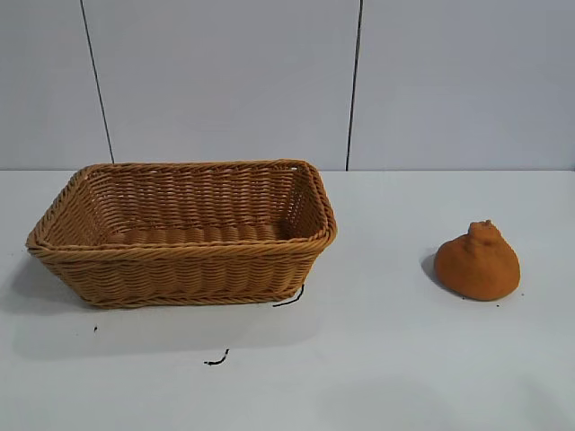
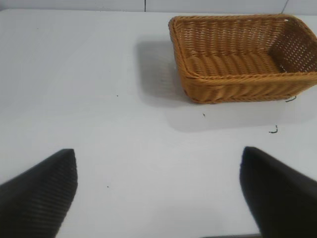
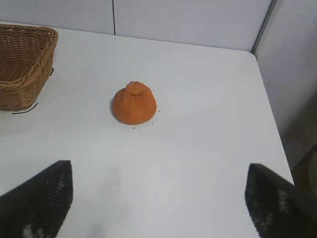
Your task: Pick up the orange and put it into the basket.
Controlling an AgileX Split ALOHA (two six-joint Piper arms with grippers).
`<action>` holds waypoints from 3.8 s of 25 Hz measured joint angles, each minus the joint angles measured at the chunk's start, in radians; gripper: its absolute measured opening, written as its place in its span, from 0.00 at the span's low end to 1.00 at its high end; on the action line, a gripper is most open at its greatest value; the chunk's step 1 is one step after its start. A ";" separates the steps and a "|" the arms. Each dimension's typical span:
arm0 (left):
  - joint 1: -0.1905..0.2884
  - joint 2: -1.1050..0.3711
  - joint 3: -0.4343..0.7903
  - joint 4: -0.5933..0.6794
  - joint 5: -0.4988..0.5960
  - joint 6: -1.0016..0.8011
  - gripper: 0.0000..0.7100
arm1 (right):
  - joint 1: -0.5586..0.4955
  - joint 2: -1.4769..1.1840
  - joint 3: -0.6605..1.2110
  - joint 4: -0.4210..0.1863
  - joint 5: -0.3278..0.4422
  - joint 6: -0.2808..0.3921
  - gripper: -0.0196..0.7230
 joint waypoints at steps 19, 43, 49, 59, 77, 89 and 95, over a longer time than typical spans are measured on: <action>0.000 0.000 0.000 0.000 -0.001 0.000 0.90 | 0.000 0.626 -0.257 0.000 0.108 0.121 0.94; 0.000 0.000 0.000 0.000 -0.001 0.000 0.90 | 0.000 1.824 -0.805 0.123 -0.064 0.007 0.94; 0.000 0.000 0.000 0.000 0.000 0.000 0.90 | 0.000 1.975 -0.805 0.169 -0.200 -0.026 0.94; 0.000 0.000 0.000 0.000 0.000 0.000 0.90 | 0.000 2.067 -0.805 0.205 -0.325 -0.049 0.81; 0.000 0.000 0.000 0.000 0.000 0.000 0.90 | 0.000 2.068 -0.989 0.212 -0.127 -0.052 0.05; 0.000 0.000 0.000 0.000 0.000 0.000 0.90 | 0.019 2.003 -1.426 0.198 0.131 -0.010 0.05; 0.000 0.000 0.000 0.000 0.000 0.000 0.90 | 0.146 2.003 -1.480 0.185 0.153 -0.004 0.05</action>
